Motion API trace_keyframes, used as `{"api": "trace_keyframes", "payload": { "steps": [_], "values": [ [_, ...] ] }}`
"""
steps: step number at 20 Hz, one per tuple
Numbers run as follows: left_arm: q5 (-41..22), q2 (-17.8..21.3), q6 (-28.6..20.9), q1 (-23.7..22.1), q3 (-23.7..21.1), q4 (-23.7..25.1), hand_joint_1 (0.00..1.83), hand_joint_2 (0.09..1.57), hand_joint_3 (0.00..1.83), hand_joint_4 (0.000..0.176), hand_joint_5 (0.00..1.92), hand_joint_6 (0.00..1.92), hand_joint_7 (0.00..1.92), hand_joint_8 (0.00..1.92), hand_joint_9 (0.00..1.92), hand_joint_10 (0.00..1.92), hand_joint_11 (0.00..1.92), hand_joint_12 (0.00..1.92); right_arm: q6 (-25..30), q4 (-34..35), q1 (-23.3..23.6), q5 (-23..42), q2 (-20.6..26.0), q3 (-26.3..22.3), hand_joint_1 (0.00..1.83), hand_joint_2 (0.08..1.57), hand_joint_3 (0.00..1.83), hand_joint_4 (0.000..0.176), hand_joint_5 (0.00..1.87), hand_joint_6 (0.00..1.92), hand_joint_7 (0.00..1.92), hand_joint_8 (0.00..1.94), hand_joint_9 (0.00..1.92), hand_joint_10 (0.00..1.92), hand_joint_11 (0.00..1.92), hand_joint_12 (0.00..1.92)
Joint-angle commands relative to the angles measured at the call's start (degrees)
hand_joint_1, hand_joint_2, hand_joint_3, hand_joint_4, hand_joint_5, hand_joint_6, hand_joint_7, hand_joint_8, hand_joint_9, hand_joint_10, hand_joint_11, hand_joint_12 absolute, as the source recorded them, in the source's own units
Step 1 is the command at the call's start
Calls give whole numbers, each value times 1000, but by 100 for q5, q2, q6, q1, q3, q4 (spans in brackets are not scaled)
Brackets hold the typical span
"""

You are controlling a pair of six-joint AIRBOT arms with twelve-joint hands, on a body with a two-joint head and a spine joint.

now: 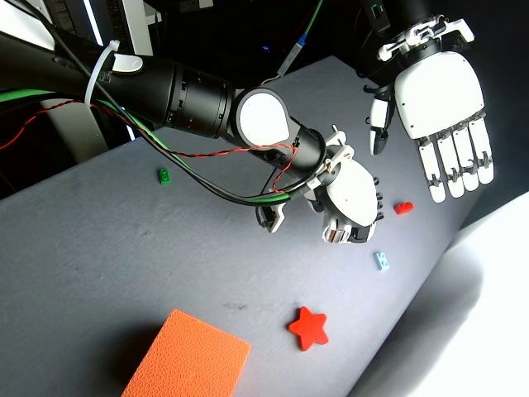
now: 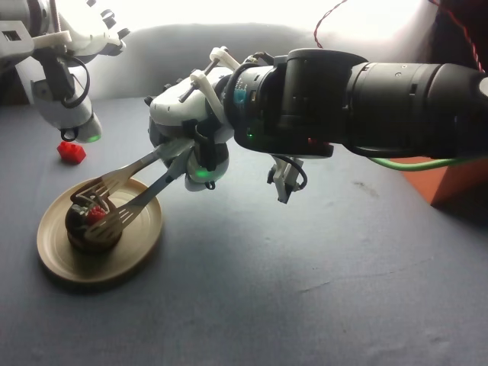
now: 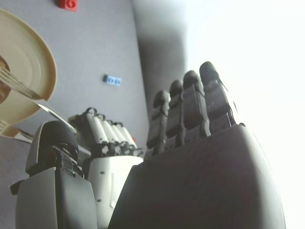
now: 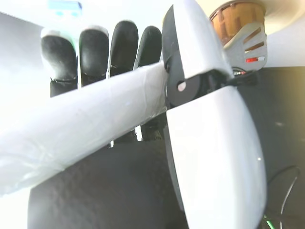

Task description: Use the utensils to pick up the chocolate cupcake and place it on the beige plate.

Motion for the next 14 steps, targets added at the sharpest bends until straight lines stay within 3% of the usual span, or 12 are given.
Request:
{"api": "trace_keyframes", "payload": {
  "steps": [1,5,14],
  "values": [
    [-212,39,50,-87,13,358,511,1036,0,0,126,7,116,2,109,4,0,234,31,-88,17,434,11,11,1346,1175,1,0,847,1068,850,1178,807,1516,723,1710],
    [-213,39,50,-87,13,354,496,1042,0,0,94,3,82,0,67,0,0,155,24,-88,-5,482,10,83,1343,1179,1,0,834,1104,835,1196,812,1493,743,1684],
    [-212,39,50,-87,12,349,514,1030,0,0,108,1,102,0,84,3,0,182,-36,-88,-16,543,15,149,1343,1193,2,0,791,1092,801,1282,813,1532,703,1676]
  ]
}}
